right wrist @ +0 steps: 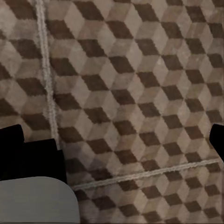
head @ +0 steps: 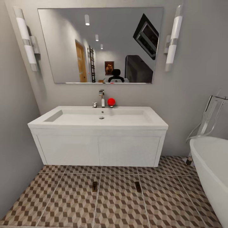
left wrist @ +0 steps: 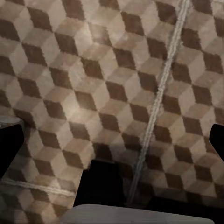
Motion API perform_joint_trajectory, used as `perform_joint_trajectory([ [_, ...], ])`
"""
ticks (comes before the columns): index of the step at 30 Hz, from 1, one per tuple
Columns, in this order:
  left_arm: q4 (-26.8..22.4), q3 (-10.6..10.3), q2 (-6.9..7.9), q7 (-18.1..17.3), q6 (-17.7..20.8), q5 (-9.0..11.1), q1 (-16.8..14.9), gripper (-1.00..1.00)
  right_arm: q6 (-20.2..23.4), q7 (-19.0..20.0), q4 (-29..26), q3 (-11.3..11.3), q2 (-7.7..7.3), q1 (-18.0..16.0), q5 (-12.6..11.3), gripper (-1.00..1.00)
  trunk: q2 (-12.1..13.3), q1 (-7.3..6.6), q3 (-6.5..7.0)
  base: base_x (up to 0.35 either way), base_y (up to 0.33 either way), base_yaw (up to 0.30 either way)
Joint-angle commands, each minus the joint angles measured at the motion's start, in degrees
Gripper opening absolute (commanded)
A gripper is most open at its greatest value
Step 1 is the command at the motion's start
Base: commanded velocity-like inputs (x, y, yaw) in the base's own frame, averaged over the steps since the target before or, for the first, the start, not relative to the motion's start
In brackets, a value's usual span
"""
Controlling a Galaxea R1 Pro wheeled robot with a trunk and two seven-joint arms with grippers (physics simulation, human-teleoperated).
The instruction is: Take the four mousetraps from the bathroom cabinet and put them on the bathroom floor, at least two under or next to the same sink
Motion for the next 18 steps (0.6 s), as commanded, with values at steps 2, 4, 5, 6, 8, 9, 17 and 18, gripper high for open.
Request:
perform_joint_trajectory([
  [2, -0.02, -0.48, -0.08, 0.03, 0.19, 0.52, 0.82, 1.0, -0.4, -0.02, 0.19, 0.37, 0.17, 0.84, -0.46, 1.0, 0.79, -0.46, 0.31, 0.0, 0.0, 0.0],
  [4, -0.02, -0.48, -0.18, 0.03, 0.17, 0.51, 1.61, 1.0, -0.43, -0.01, 0.19, 0.38, 0.54, 1.65, -0.45, 1.0, 1.59, -0.89, 0.67, 0.0, 0.0, 0.0],
  [5, -0.02, -0.48, -0.21, 0.03, 0.16, 0.51, 1.96, 1.0, -0.44, -0.01, 0.19, 0.38, 0.76, 2.0, -0.47, 1.0, 2.0, -1.11, 0.85, 0.0, 0.0, 0.0],
  [6, -0.02, -0.48, -0.24, 0.03, 0.15, 0.5, 2.28, 1.0, -0.45, 0.0, 0.19, 0.37, 0.98, 2.32, -0.48, 1.0, 2.4, -1.33, 1.03, 0.0, 0.0, 0.0],
  [8, -0.02, -0.48, -0.31, 0.03, 0.14, 0.5, 2.81, 1.0, -0.39, 0.0, 0.19, 0.37, 1.39, 2.81, -0.5, 1.0, 3.2, -1.77, 1.39, 0.0, 0.0, 0.0],
  [9, -0.02, -0.48, -0.36, 0.03, 0.14, 0.5, 3.06, 1.0, -0.36, 0.0, 0.19, 0.37, 1.56, 3.05, -0.5, 1.0, 3.6, -1.99, 1.57, 0.0, 0.0, 0.0],
  [17, -0.02, -0.55, -0.97, 0.03, 0.09, 0.33, 4.91, 1.0, -0.08, -0.04, 0.19, 0.36, 2.25, 4.68, -0.64, 1.0, 5.6, -3.09, 2.47, 0.0, 0.0, 0.0],
  [18, -0.02, -0.56, -1.15, 0.03, -0.03, 0.31, 5.11, 1.0, -0.04, -0.05, 0.19, 0.36, 2.3, 4.81, -0.65, 1.0, 5.6, -3.09, 2.47, 0.0, 0.0, 0.0],
])
